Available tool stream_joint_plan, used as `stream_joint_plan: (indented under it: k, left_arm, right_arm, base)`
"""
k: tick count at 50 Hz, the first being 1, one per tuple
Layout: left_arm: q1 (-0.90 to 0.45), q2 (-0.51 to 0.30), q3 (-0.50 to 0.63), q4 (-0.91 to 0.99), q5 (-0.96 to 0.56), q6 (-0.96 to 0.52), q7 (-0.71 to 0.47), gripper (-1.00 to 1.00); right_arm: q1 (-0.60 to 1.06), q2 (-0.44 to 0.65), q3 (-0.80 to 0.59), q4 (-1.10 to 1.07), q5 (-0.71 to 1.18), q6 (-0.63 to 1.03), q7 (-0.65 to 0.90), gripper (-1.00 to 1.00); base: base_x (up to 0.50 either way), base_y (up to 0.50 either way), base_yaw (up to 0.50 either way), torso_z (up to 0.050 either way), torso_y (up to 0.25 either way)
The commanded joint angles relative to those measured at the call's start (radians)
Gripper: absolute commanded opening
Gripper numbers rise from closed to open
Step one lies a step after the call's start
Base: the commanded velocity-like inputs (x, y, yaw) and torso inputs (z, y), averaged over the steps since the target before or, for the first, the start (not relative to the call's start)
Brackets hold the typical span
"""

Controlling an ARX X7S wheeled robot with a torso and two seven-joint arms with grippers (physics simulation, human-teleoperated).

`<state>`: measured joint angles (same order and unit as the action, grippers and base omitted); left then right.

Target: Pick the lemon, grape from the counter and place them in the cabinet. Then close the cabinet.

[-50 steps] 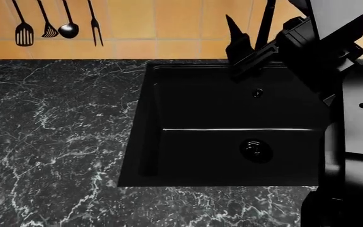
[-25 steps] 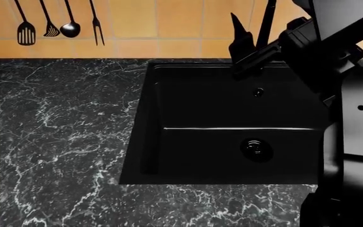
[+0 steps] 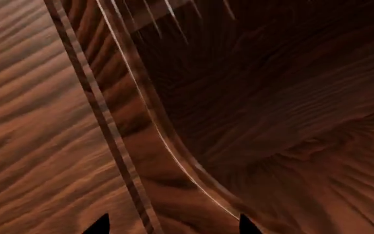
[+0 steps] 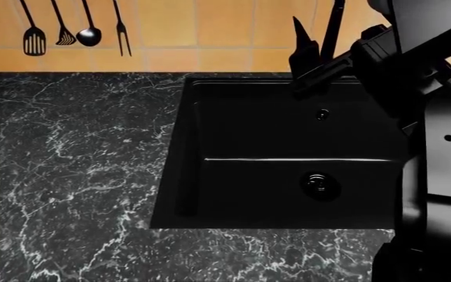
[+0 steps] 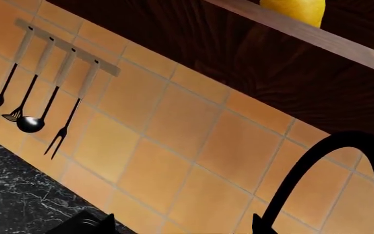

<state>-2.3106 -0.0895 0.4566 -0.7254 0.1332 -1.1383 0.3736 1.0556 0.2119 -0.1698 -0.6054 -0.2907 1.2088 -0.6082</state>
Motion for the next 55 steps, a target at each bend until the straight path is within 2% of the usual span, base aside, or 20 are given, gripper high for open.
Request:
stream_joint_plan:
  k: [1,13,24,38,55]
  left_arm:
    - [-0.046,0.089,0.046,0.064,-0.383,0.319,0.212,1.0]
    - [-0.046,0.089,0.098,0.023,-0.505,0.34,0.196,1.0]
    - [-0.046,0.089,0.135,0.008,-0.617,0.346,0.134,1.0]
    - [-0.046,0.09,0.167,-0.096,-0.665,0.369,0.02,1.0]
    - [-0.046,0.09,0.253,-0.176,-0.746,0.287,-0.058,1.0]
  right_arm:
    - [-0.004,-0.002,0.01,-0.005,-0.001,0.005,0.008,1.0]
    - [-0.023,-0.002,0.026,0.004,0.004,-0.017,0.021,1.0]
    - [-0.033,0.0,0.035,-0.003,0.006,-0.013,0.028,1.0]
    - [-0.045,-0.001,0.041,-0.002,0.012,-0.023,0.036,1.0]
    - [-0.062,-0.002,0.052,-0.006,0.021,-0.03,0.045,1.0]
  base:
    - [0.0,0.0,0.0,0.0,0.0]
    - [0.0,0.0,0.0,0.002,0.0]
    - [0.0,0.0,0.0,0.001,0.0]
    - [0.0,0.0,0.0,0.0,0.0]
    - [0.0,0.0,0.0,0.0,-0.005]
